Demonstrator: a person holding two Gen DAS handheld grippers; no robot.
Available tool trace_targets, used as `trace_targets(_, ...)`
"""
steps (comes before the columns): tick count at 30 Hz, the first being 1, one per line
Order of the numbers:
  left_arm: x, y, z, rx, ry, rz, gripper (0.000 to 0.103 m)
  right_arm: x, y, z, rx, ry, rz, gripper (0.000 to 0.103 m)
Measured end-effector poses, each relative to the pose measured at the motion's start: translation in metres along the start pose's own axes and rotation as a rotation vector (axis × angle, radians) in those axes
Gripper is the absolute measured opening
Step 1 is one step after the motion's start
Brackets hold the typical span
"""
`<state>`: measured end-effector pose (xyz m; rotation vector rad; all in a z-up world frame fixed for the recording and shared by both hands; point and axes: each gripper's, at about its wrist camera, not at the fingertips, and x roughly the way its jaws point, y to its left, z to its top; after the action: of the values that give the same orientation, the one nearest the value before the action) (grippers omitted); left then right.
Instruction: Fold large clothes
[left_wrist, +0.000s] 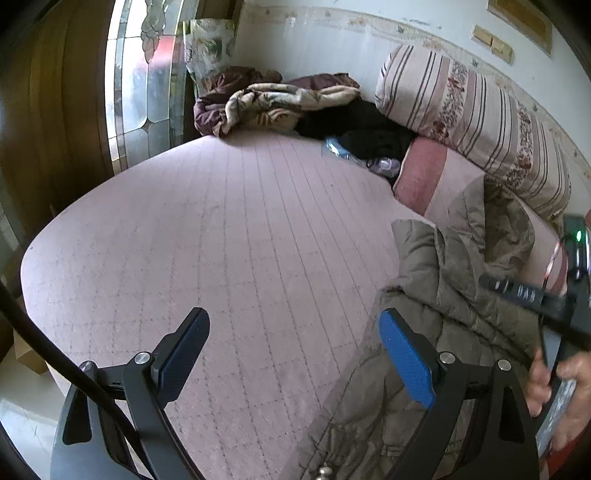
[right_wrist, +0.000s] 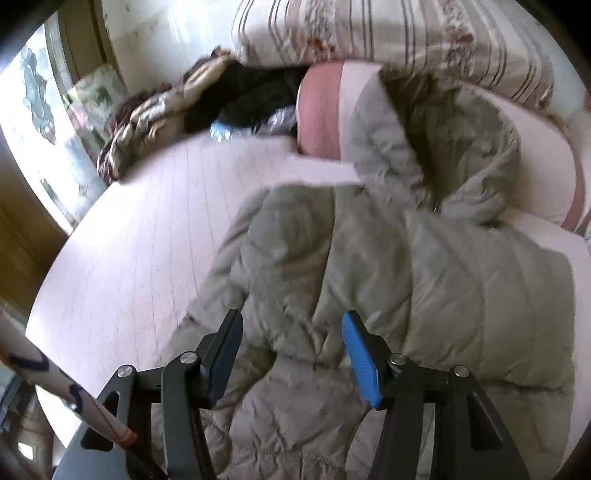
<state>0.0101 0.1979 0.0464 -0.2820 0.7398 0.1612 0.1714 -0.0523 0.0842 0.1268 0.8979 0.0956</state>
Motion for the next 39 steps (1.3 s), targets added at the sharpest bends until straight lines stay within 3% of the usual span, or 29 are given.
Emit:
trace_targets(1, 0.0, -0.003, -0.001, 0.008, 0.0, 0.005, 0.093, -0.001, -0.002, 0.003, 0.009, -0.018, -0.024, 0.051)
trace_targets(3, 0.0, -0.007, -0.004, 0.028, -0.006, 0.013, 0.093, 0.01, -0.007, 0.008, 0.048, -0.017, -0.052, 0.046)
trace_targets(6, 0.003, -0.014, -0.005, 0.05, -0.007, 0.022, 0.093, 0.045, -0.017, 0.006, 0.138, 0.049, -0.053, 0.044)
trace_targets(9, 0.011, -0.019, -0.005, 0.063, 0.015, 0.032, 0.093, 0.074, -0.014, -0.003, 0.126, 0.135, -0.039, 0.045)
trace_targets(15, 0.017, -0.024, -0.01, 0.103, 0.041, 0.043, 0.093, 0.008, -0.027, -0.02, 0.096, 0.071, 0.025, 0.049)
trace_targets(19, 0.018, -0.023, -0.016, 0.105, 0.072, 0.028, 0.093, -0.046, -0.065, -0.072, 0.127, 0.079, 0.019, 0.054)
trace_targets(23, 0.021, -0.02, -0.023, 0.102, 0.095, 0.036, 0.093, -0.108, -0.133, -0.144, 0.242, 0.087, -0.02, 0.058)
trace_targets(28, 0.026, -0.018, -0.038, 0.103, 0.152, 0.013, 0.093, -0.186, -0.222, -0.229, 0.439, 0.04, -0.165, 0.074)
trace_targets(30, 0.027, -0.02, -0.045, 0.107, 0.172, -0.011, 0.093, -0.21, -0.259, -0.264, 0.543, 0.024, -0.221, 0.076)
trace_targets(34, 0.03, -0.019, -0.062, 0.129, 0.231, -0.044, 0.093, -0.23, -0.299, -0.317, 0.69, 0.007, -0.213, 0.08)
trace_targets(39, 0.038, -0.01, -0.075, 0.094, 0.316, -0.127, 0.093, -0.211, -0.3, -0.345, 0.733, 0.033, -0.11, 0.08)
